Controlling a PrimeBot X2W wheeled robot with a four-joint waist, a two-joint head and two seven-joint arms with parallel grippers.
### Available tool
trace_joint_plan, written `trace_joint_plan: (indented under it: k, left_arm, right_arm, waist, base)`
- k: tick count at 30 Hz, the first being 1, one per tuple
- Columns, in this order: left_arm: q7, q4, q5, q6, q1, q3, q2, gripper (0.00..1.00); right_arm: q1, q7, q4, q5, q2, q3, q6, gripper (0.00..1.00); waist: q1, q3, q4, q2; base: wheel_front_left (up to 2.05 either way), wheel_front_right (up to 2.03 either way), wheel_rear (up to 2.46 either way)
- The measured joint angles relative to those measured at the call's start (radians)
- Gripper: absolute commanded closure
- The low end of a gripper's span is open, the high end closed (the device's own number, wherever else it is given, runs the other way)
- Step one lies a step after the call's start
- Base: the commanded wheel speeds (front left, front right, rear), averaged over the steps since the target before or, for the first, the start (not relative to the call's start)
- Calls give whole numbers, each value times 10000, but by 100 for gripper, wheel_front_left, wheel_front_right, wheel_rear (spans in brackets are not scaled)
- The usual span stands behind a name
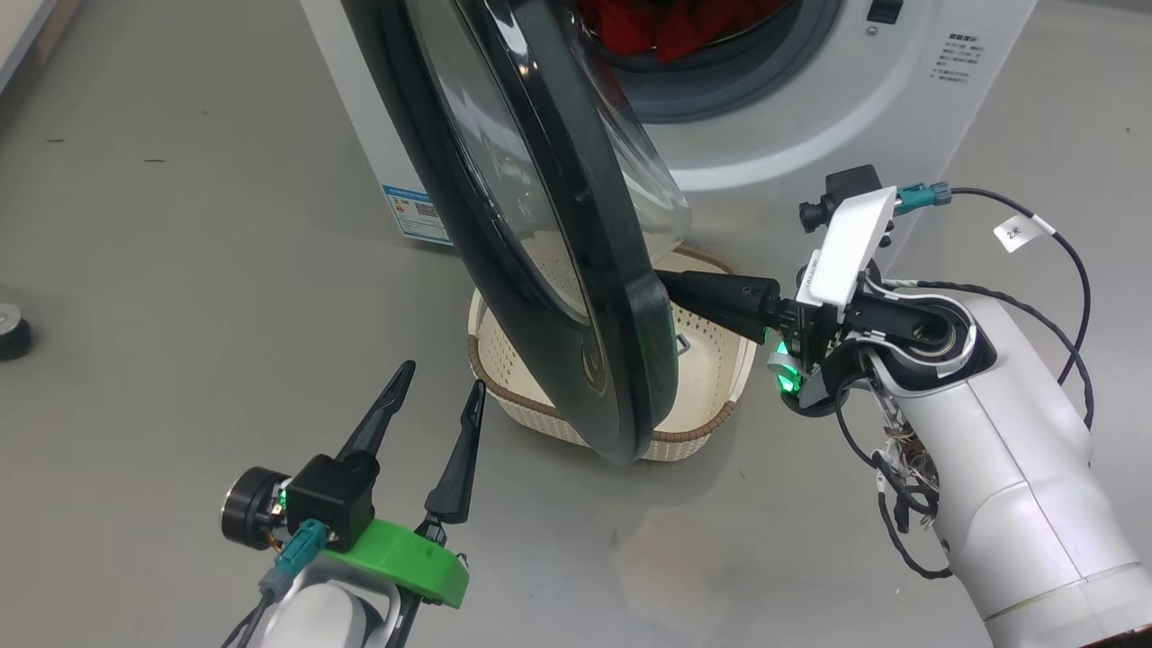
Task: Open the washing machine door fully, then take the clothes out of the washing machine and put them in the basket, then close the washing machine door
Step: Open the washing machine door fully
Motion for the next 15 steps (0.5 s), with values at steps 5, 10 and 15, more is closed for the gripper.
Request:
trace_joint_plan:
  k: [5,10,15]
  left_arm:
    - [0,4,-33,0,105,-38,4,0]
    - [0,4,-61,2,148,-38,6,0]
    - [0,-6,-61,10,173,-48,8,0]
  right_arm:
    - [219,-50,-213,4,23,228,2,100]
    - [463,-136,-405,107,56,399,2,100]
    - [600,-245,-589,115,58,646,2,100]
  waist:
    - [0,-122,260,0]
    - [0,-221,528,0]
    - [0,-273,818,0]
  base:
    - [0,0,0]
    - [0,0,0]
    - [0,0,0]
